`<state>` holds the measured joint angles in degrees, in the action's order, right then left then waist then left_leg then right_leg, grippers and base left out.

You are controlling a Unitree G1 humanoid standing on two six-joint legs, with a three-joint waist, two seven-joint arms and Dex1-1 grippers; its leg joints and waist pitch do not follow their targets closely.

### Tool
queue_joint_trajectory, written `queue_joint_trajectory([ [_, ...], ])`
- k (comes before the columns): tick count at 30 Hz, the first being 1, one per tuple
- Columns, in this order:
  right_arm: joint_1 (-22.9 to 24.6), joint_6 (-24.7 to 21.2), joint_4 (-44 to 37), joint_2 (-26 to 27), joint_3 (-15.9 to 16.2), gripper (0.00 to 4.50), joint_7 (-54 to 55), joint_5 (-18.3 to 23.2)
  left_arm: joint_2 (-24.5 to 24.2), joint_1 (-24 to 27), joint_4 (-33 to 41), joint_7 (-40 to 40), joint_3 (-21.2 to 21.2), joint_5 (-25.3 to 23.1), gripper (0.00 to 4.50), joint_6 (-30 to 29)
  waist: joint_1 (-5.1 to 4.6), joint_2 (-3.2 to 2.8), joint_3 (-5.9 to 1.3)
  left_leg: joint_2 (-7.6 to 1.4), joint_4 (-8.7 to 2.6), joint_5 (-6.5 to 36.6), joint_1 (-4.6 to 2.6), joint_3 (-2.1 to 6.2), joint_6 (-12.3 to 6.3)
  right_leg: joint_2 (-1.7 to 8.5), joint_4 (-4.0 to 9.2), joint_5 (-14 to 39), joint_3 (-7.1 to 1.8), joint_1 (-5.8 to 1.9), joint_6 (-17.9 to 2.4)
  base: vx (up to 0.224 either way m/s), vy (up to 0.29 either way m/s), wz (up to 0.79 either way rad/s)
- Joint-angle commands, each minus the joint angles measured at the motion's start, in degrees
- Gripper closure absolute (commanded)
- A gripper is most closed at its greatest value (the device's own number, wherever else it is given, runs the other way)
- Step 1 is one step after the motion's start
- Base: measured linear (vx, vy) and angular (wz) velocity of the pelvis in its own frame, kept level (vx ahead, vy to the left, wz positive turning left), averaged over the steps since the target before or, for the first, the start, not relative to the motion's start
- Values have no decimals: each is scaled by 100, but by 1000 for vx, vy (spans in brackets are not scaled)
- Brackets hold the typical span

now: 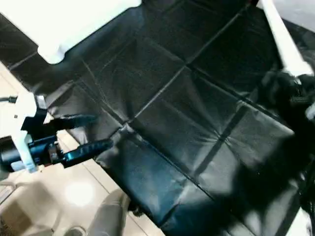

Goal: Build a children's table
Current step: Pick table leg

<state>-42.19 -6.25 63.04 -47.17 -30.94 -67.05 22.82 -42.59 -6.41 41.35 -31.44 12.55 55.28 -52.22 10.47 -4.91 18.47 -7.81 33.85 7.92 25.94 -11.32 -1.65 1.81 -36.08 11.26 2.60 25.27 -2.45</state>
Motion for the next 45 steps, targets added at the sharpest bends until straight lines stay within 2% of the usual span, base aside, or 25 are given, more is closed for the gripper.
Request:
queue_joint_trajectory([
  [1, 166, -200, -403, 8, 40, 0, -361, 176, -30, 53, 29, 30, -43, -37, 5, 32, 27, 98, -535, -584, -307, 697, -317, 360, -899, 699, 408, 387, -397, -346, -1868, 0, 0, 0],
  [3, 345, -321, -746, 70, 64, 0, -426, 286, -28, 39, 21, 30, -56, -42, 5, 34, 62, 59, -515, -590, -321, 883, -338, 356, -824, 718, 459, 633, -420, -340, -1801, 0, 0, 0],
  [13, 1059, -1294, -2713, 313, -12, 0, -491, 1044, -5, 17, 34, 81, -79, -68, 5, 56, 96, 127, -506, -593, -367, 964, -388, 360, -520, 724, 508, 1195, -446, -305, -1575, 0, 0, 0],
  [18, 1099, -1852, -3980, 727, -44, 0, 329, 1481, 75, 34, 50, 165, -165, -108, 5, 102, 74, 111, -528, -590, -380, 788, -384, 370, -521, 727, 494, 1190, -442, -291, -1428, 0, 0, 0],
  [19, 1156, -1956, -4519, 1028, 9, 0, 978, 1515, 191, 85, 88, 264, -242, -171, 5, 155, 33, 183, -578, -590, -377, 742, -393, 349, -510, 728, 496, 1215, -442, -299, -1393, 0, 0, 0],
  [21, 1187, -2009, -4751, 1166, 25, 0, 1303, 1516, 253, 113, 111, 319, -276, -201, 5, 181, 12, 136, -584, -581, -378, 704, -395, 349, -460, 740, 488, 1293, -439, -276, -1335, 0, 0, 0],
  [22, 1235, -2029, -5058, 1376, 33, 0, 1772, 1467, 371, 149, 126, 485, -370, -384, 5, 259, -33, 211, -644, -576, -373, 564, -403, 322, -443, 714, 480, 1187, -443, -290, -1296, 0, 0, 0],
  [25, 1320, -1912, -5683, 1853, 142, 0, 2786, 1054, 630, 102, -36, 1059, -724, -1112, 5, 451, -97, 220, -704, -598, -367, 345, -388, 308, -462, 709, 439, 1032, -427, -272, -1138, 0, 0, 0],
  [28, 1448, -1994, -6368, 2272, 250, 0, 3572, 696, 919, -12, -273, 1521, -950, -1625, 5, 678, -184, 198, -731, -572, -375, 277, -380, 285, -372, 695, 422, 906, -420, -268, -1029, 0, 0, 0],
  [29, 1557, -2083, -6751, 2457, 402, 0, 3881, 438, 1081, -53, -386, 1679, -1020, -1789, 5, 820, -214, 148, -781, -549, -353, 244, -378, 281, -361, 694, 396, 833, -410, -292, -1051, 0, 0, 0],
  [30, 1702, -2213, -7225, 2657, 553, 0, 4160, 295, 1226, -92, -492, 1873, -1067, -1929, 5, 901, -243, 180, -774, -548, -360, 213, -367, 277, -333, 685, 409, 730, -407, -296, -1032, 0, 0, 0],
  [31, 1844, -2316, -7656, 2846, 700, 0, 4415, 162, 1367, -127, -607, 2055, -1123, -2071, 5, 983, -294, 116, -801, -552, -352, 153, -344, 282, -325, 662, 389, 567, -406, -297, -989, 0, 0, 0],
  [33, 2151, -2590, -8253, 2933, 1075, 0, 4751, -158, 1561, -168, -817, 2199, -1119, -2097, 5, 1036, -322, 130, -854, -476, -331, 106, -326, 238, -426, 733, 373, 356, -434, -352, -962, 0, 0, 0],
  [34, 2270, -2750, -8444, 2940, 1219, 0, 4984, -228, 1627, -178, -882, 2257, -1116, -2145, 5, 1049, -325, 140, -882, -415, -277, 76, -232, 248, -621, 900, 369, 270, -506, -472, -1044, 0, 0, 0],
  [35, 2486, -2760, -8608, 3051, 1316, 0, 5195, -318, 1707, -196, -1011, 2347, -1172, -2280, 5, 1118, -277, -75, -984, -437, -105, 205, -376, 135, -499, 936, 467, 485, -703, -412, -996, 0, 0, 0],
  [36, 2774, -2779, -8856, 3209, 1444, 0, 5482, -552, 1706, -213, -1088, 2349, -1212, -2385, 5, 1183, -211, 109, -881, -350, 52, 681, -349, 52, -231, 907, 634, 873, -1075, -459, -886, 0, 0, 0],
  [37, 2799, -2771, -8879, 3222, 1457, 0, 5501, -572, 1708, -213, -1092, 2348, -1217, -2394, 5, 1188, -126, 193, -838, -278, 138, 945, -228, 143, -106, 1000, 673, 1178, -1277, -607, -801, 11, 91, -52],
  [38, 3294, -2578, -9283, 3463, 1678, 0, 5834, -948, 1757, -222, -1171, 2328, -1340, -2581, 5, 1289, -38, 208, -819, -229, 447, 1175, 31, 415, 49, 1281, 734, 1757, -1637, -851, -870, 11, 91, -52],
  [39, 3436, -2663, -9481, 3562, 1761, 0, 5953, -958, 1798, -220, -1197, 2295, -1359, -2611, 5, 1344, 119, 76, -937, -165, 675, 1224, 118, 626, 148, 1227, 741, 2041, -1880, -894, -970, 26, 141, -64],
  [40, 3504, -2710, -9553, 3612, 1781, 0, 5989, -922, 1856, -225, -1238, 2292, -1400, -2654, 5, 1396, 107, 133, -908, -30, 661, 1164, 160, 754, 269, 900, 697, 2179, -1890, -923, -1139, 22, 207, -70],
  [41, 3565, -2727, -9629, 3794, 1831, 0, 6138, -965, 1887, -234, -1345, 2251, -1431, -2728, 5, 1500, 98, 154, -946, 58, 609, 1056, 162, 791, 327, 729, 661, 2146, -1844, -947, -1130, 22, 207, -70],
  [42, 3652, -2689, -9719, 4025, 1952, 0, 6286, -1055, 1887, -238, -1462, 2207, -1418, -2803, 5, 1596, 101, 83, -1005, 151, 420, 875, -28, 749, 319, 389, 725, 2250, -1863, -754, -855, -13, 288, -75],
  [43, 3696, -2679, -9767, 4128, 2022, 0, 6343, -1075, 1877, -240, -1512, 2188, -1401, -2826, 5, 1633, -26, 20, -1049, 189, 91, 737, -259, 658, 253, 59, 728, 2561, -1711, -545, -375, -32, 354, -63],
  [44, 3788, -2623, -9836, 4261, 2148, 0, 6486, -1083, 1863, -224, -1558, 2221, -1415, -2911, 5, 1709, -83, -23, -1087, 199, -51, 801, -417, 586, 209, -163, 669, 2637, -1583, -381, -164, -32, 354, -63],
  [45, 3867, -2560, -9862, 4327, 2206, 0, 6579, -1067, 1881, -208, -1588, 2272, -1469, -3003, 5, 1776, -364, -136, -1256, -6, -198, 1190, -1029, 506, -45, -358, 326, 2322, -1068, 155, 310, -14, 362, -52],
])
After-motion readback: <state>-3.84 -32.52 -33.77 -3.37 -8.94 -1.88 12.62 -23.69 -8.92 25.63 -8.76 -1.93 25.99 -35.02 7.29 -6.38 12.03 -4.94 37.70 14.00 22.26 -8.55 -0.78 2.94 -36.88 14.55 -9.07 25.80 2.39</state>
